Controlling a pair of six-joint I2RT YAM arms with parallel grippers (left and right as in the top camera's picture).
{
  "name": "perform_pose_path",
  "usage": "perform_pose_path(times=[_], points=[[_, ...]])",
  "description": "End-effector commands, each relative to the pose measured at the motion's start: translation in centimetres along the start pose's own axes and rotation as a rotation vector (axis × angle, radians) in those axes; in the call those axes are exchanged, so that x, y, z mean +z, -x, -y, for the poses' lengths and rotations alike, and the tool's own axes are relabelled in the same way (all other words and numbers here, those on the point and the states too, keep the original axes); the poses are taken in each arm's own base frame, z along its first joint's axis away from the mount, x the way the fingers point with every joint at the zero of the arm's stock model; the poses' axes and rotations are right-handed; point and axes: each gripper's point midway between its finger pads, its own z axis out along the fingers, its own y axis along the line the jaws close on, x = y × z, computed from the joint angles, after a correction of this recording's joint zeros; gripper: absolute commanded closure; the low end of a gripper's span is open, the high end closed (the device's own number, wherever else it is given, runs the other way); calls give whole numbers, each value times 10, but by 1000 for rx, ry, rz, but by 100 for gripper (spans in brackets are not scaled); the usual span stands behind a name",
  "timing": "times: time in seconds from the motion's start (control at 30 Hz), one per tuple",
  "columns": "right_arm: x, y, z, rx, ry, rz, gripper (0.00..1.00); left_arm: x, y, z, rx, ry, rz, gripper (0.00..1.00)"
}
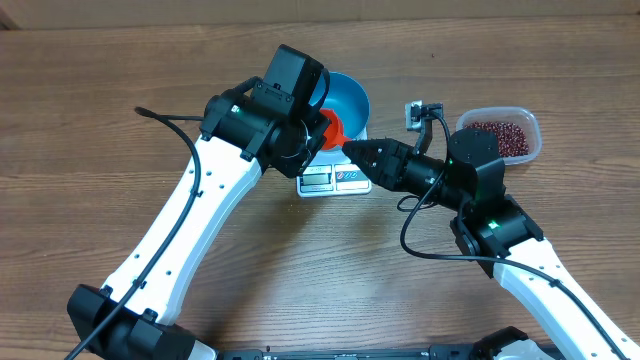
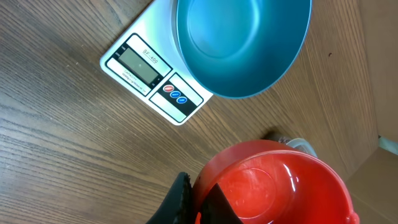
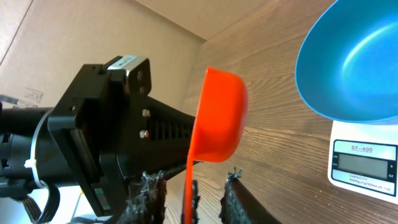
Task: Scoop item into bowl and weigh 150g on scale
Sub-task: 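Grasp the red scoop handle with the right gripper from the left gripper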
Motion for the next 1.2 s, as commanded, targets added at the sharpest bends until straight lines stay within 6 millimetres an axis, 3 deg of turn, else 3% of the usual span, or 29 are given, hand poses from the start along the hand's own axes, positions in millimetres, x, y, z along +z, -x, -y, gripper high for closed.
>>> perform_pose_path(times=[0.0,0.53,0.8,0.97,1.07,1.17], points=[[-1,9,-12,-22,14,31,71,4,-1,-1,-15,12,5,96],[-1,13,-10,-23,3,50,72,5,-15,0,13,16,-17,95],[-1,14,-9,-24,-1,57,82,5,-16,-2,14,23,-19,96],[-1,14,-9,-23,-1,57,94,5,-16,-2,14,23,-20,96],[-1,14,-9,-23,-1,57,96,5,-16,-2,13,23,-19,83],[-1,15,-8,-18,-8,62,96,5,-15,-2,12,23,-17,57]])
